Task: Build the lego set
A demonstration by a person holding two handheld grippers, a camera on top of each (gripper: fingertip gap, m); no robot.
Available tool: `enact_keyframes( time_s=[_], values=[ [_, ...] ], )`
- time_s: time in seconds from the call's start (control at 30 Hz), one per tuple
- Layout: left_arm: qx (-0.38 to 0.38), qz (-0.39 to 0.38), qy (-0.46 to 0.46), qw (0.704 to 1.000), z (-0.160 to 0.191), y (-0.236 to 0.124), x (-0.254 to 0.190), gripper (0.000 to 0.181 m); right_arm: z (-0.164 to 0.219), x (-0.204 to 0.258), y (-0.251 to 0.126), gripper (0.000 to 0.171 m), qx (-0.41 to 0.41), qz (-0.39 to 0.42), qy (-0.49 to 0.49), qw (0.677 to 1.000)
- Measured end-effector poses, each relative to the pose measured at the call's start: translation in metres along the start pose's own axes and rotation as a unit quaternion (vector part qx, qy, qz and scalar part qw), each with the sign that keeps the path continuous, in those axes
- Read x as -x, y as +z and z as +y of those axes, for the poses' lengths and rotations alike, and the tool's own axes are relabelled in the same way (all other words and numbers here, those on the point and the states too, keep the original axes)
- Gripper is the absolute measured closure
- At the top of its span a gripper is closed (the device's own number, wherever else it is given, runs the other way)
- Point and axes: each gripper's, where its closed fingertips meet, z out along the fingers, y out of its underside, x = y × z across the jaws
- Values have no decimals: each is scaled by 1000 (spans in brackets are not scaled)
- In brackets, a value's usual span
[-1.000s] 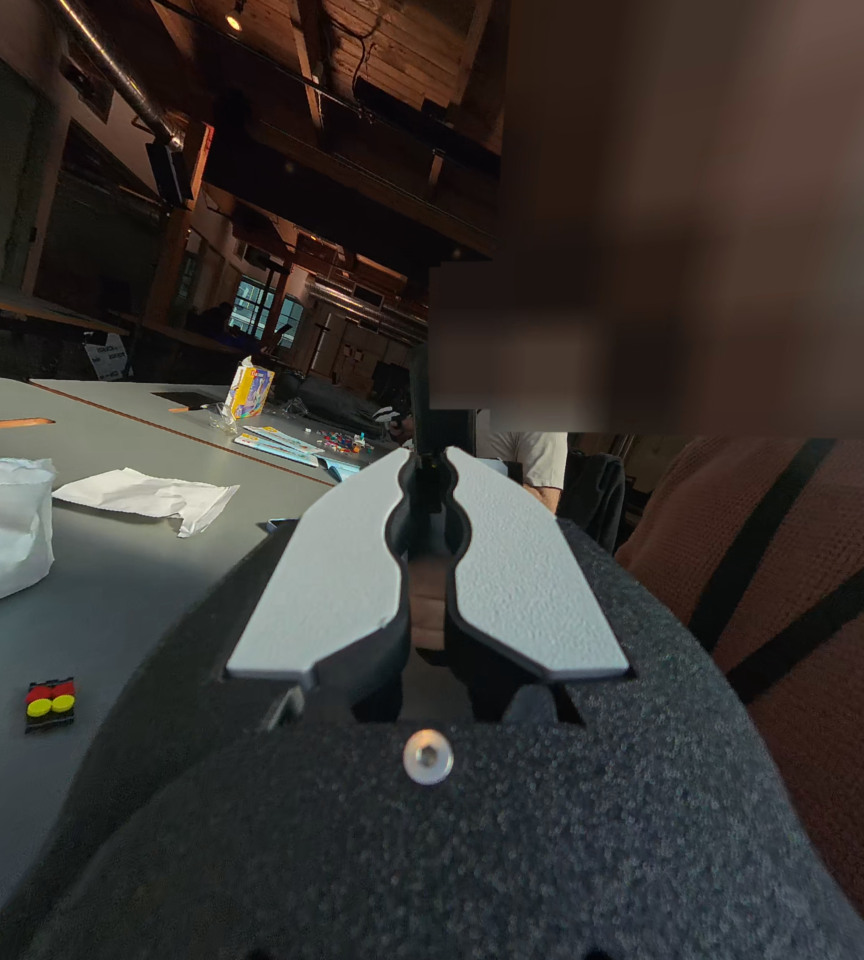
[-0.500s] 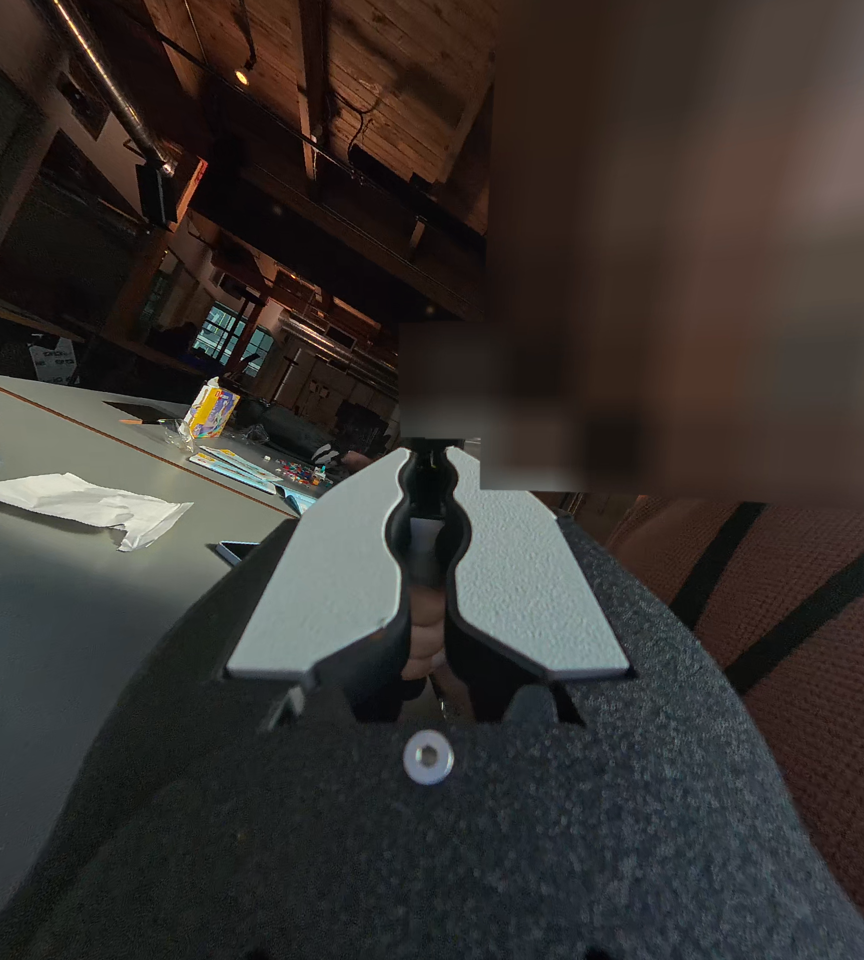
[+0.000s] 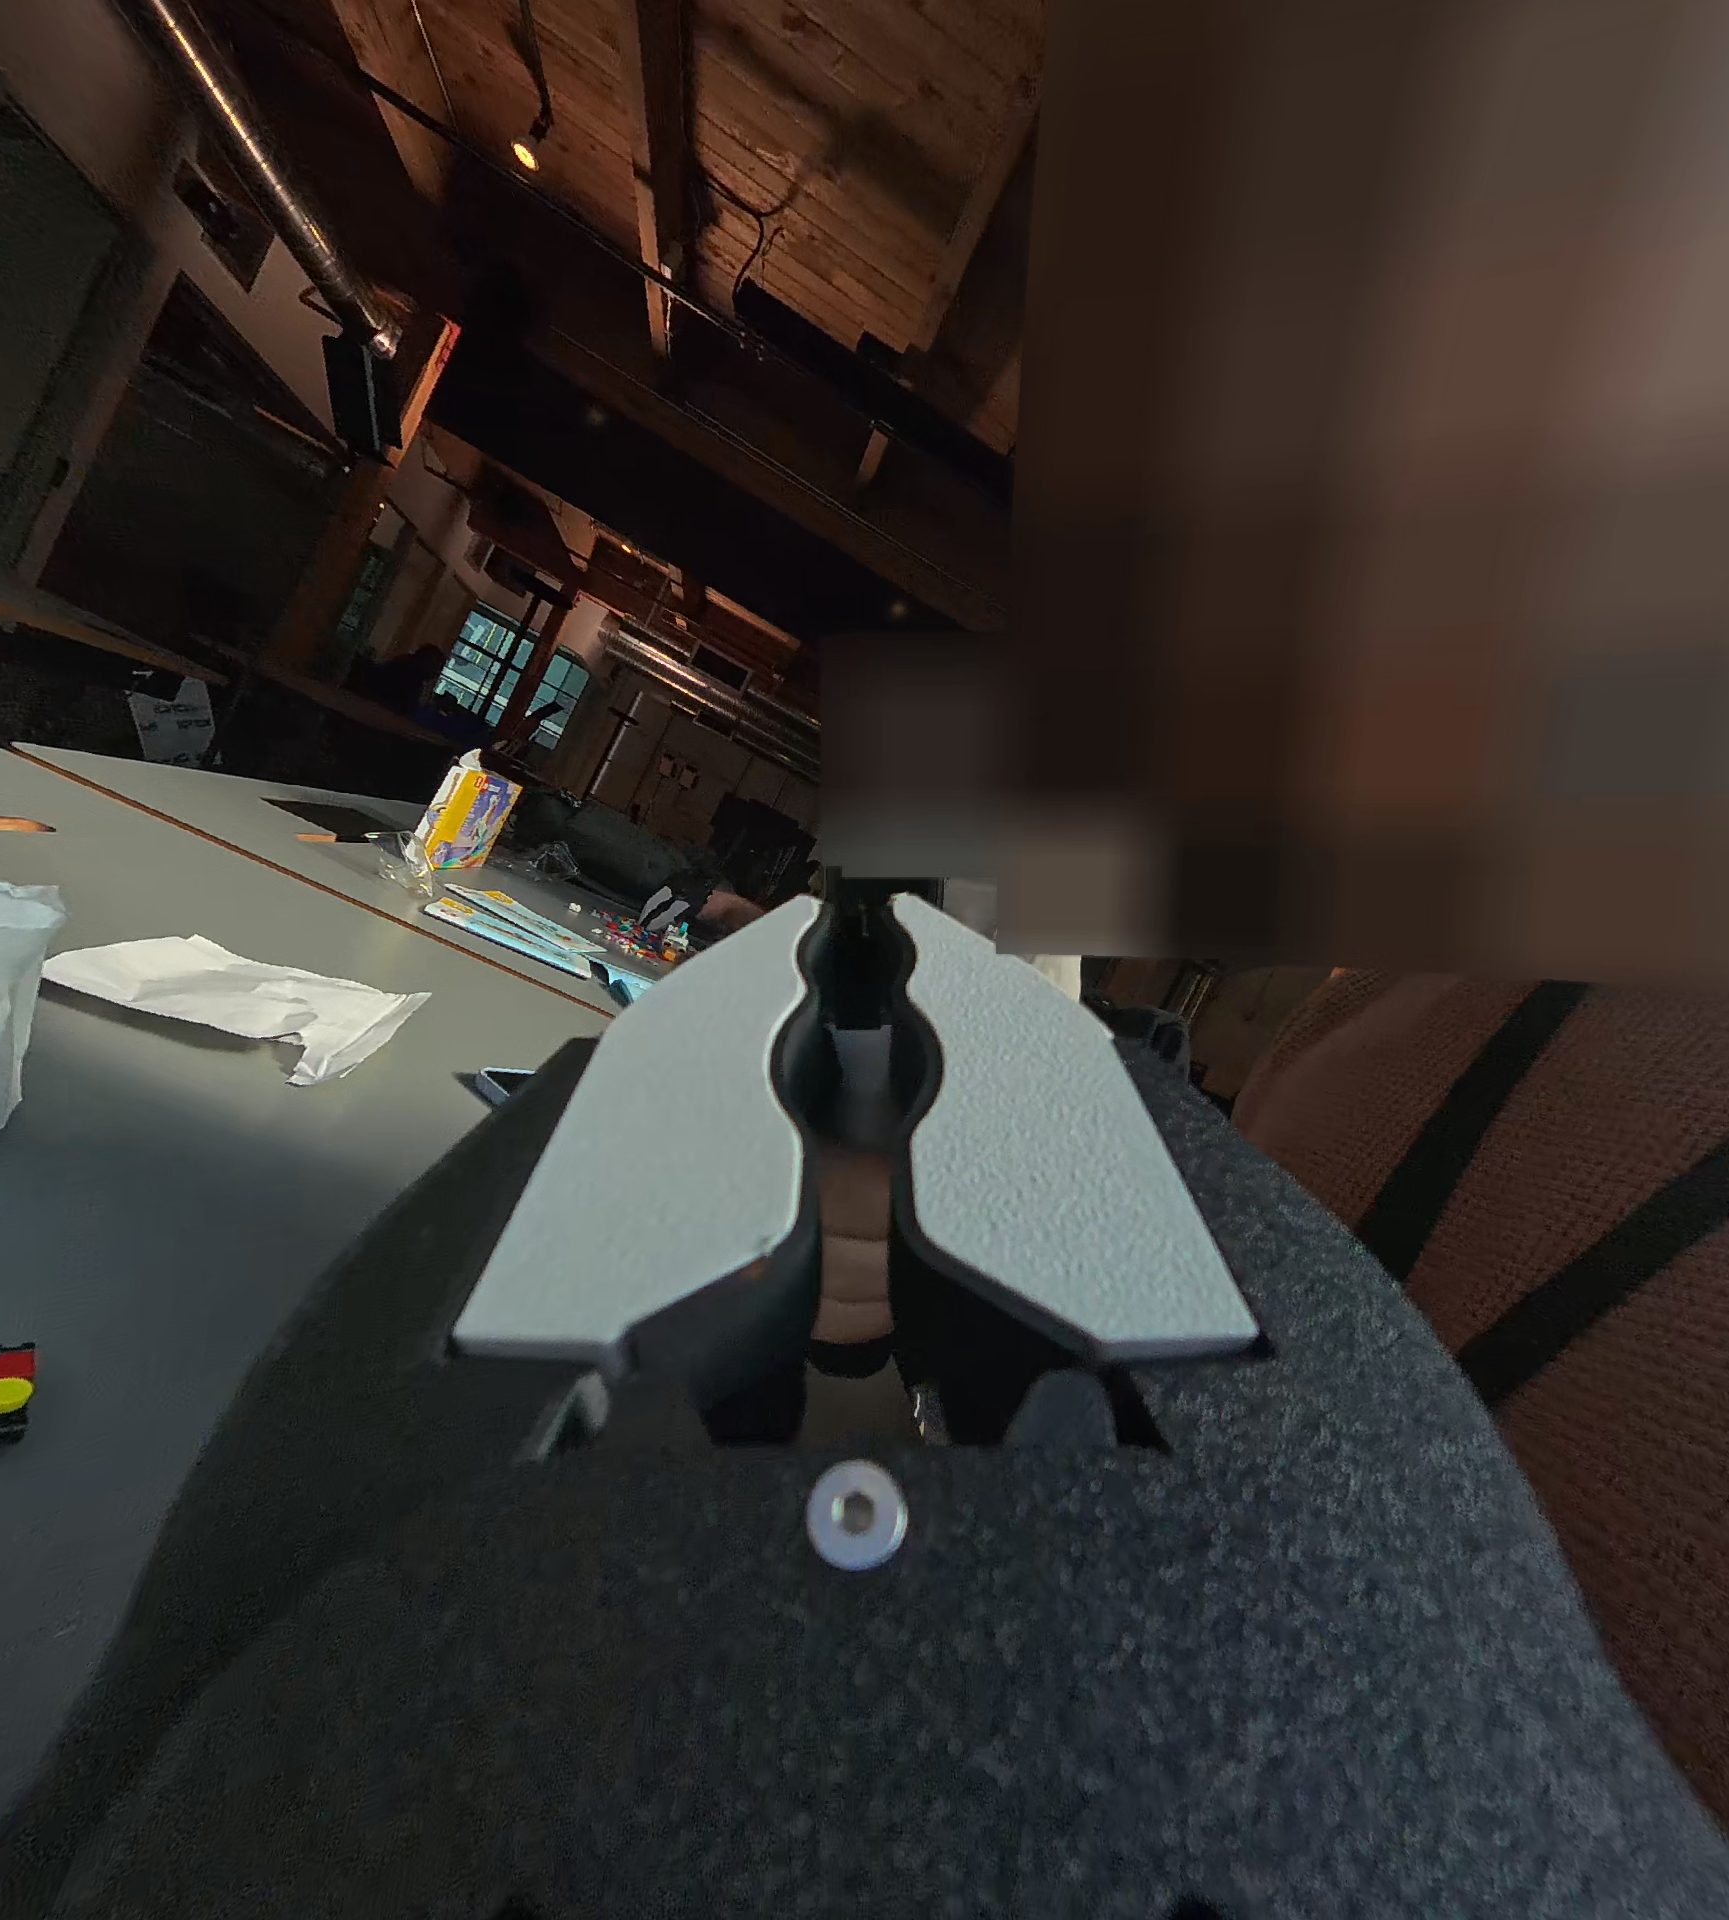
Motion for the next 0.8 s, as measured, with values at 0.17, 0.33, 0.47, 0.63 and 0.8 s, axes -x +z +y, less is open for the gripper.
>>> enact_keyframes(
  time_s=[0.17, 0.33, 0.47, 0.63, 0.8],
  values=[
    [2, 3, -2, 1000, 1, -1, -1, 174, 1, 1, 0, 164, 1, -5, 4, 1000],
    [-3, 6, -8, 1000, 0, 0, -1, 174, 1, 2, 2, 164, 1, -7, 6, 1000],
    [-1, 7, -10, 1000, 1, -1, -1, 174, 2, 2, 1, 164, -2, -16, 16, 1000],
    [-9, 14, -17, 1000, -1, -1, -2, 174, 0, 4, 0, 163, -12, -26, 28, 999],
    [-9, 12, -18, 1000, 0, -2, -1, 174, 0, 2, 0, 164, -12, -22, 25, 999]
  ],
)
